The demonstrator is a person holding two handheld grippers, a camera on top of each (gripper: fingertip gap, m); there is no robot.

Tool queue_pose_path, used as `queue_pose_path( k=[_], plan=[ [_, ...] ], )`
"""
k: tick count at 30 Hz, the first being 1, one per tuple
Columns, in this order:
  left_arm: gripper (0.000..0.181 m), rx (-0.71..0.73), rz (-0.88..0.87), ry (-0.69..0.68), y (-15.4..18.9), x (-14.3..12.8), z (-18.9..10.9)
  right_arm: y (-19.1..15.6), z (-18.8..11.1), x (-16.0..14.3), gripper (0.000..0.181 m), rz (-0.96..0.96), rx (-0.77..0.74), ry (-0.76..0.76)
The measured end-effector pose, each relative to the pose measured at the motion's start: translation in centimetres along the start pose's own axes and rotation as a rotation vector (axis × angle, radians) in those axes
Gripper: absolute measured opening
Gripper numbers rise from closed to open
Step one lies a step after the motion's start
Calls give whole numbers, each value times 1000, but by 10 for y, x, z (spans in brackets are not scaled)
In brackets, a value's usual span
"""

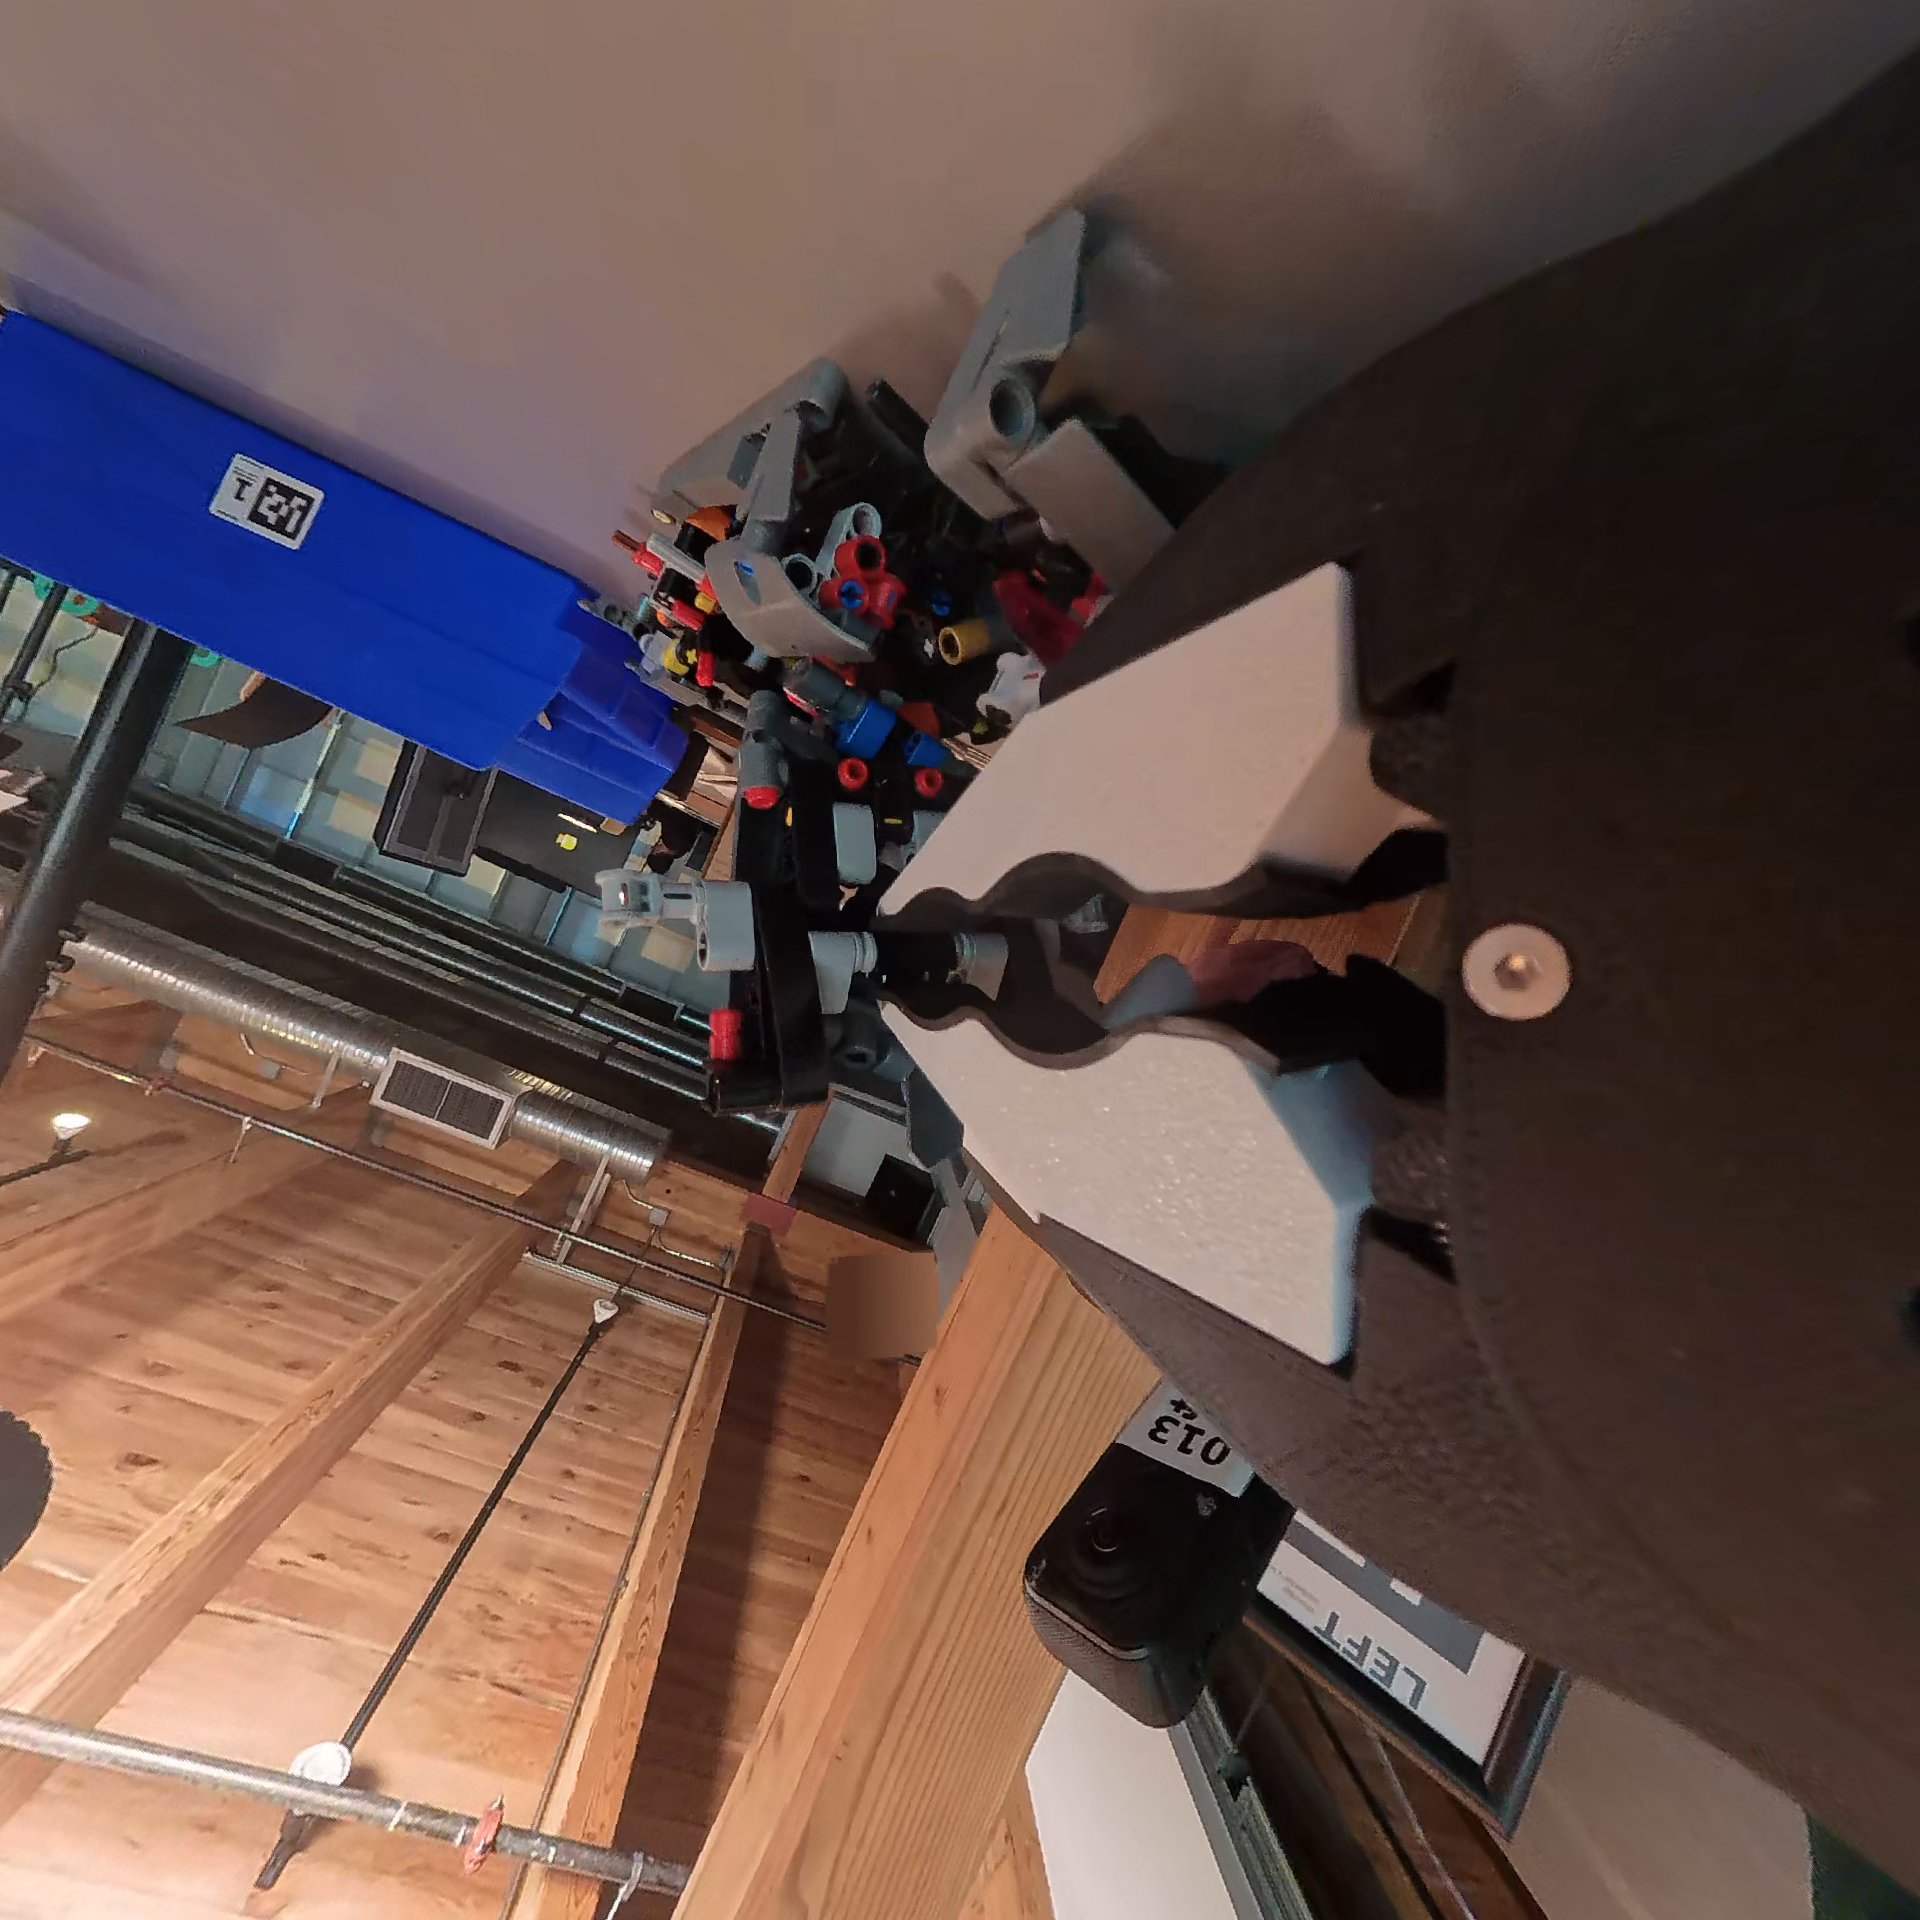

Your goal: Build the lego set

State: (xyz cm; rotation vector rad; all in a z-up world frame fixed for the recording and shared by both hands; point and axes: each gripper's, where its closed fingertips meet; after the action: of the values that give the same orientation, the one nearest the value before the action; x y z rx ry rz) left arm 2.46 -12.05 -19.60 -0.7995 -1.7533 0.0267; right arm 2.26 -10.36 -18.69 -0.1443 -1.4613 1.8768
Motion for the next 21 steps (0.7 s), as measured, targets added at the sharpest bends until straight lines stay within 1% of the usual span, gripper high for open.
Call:
queue_pose_path(
  k=[1,2,4,5,6,8,12,14,17,19,21],
  plan=[
    [15,-16,14,4,2,1,0,0,-1,1,10,3,1,6],
    [15,-29,26,6,3,1,0,0,-2,2,7,8,4,5],
    [15,-70,28,11,3,2,-1,1,-2,2,6,4,2,-1],
    [16,-88,30,19,2,3,-2,1,-2,3,10,4,2,-2],
    [16,-110,34,30,1,4,-4,1,-2,3,6,4,3,-2],
    [17,-152,29,40,-2,5,-8,1,-2,3,6,5,4,-1],
    [24,-213,43,94,-4,15,-18,1,0,3,6,6,4,1],
    [32,-223,59,121,-4,20,-22,1,0,2,6,7,3,-1],
    [61,-243,118,119,3,19,-20,2,1,2,6,8,0,4],
    [77,-270,184,118,15,15,-19,2,2,2,6,7,0,6],
    [90,-215,281,82,21,4,-12,2,3,2,6,10,2,7]
  ],
)
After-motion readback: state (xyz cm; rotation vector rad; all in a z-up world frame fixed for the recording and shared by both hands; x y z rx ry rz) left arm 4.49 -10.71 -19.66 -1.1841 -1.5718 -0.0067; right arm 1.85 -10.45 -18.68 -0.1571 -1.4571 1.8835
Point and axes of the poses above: each gripper's, where its closed fingertips meet, z out along the fingers, x out of its top, y = z × x across the jaws, and after that the axes turned 7 degrees about x, right-handed
